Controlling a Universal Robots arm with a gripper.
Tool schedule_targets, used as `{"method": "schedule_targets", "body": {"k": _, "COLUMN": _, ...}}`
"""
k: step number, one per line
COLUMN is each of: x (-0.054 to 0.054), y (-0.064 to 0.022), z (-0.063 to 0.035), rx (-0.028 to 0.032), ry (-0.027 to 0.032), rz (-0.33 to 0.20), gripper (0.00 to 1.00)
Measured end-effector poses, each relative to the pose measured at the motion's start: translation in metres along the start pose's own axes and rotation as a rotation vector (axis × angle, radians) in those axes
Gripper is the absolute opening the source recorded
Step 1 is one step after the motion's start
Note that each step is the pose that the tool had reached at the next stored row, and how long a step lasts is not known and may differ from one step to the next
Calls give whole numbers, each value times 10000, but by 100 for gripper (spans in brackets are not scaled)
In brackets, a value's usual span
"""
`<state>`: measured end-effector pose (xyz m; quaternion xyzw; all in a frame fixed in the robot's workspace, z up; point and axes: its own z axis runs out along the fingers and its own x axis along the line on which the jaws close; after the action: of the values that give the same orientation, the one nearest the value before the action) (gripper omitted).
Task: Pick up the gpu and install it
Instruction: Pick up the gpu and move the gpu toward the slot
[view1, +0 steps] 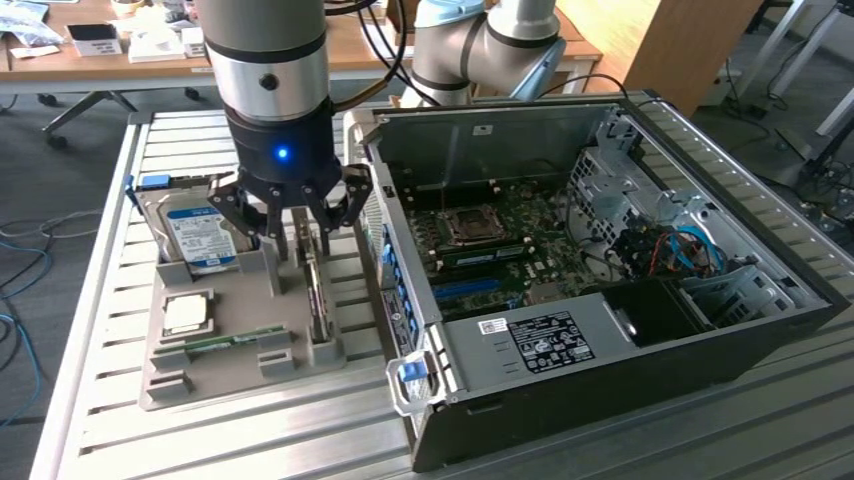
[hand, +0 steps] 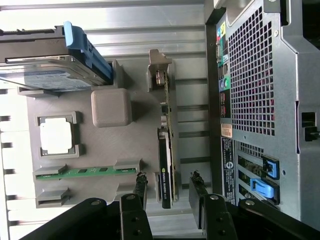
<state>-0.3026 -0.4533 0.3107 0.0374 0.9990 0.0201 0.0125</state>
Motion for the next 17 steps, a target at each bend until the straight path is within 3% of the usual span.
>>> {"method": "schedule_targets", "body": {"k": 17, "x": 0, "y": -1, "z": 33, "rx": 14, "ry": 0, "rz": -1, "gripper": 47}}
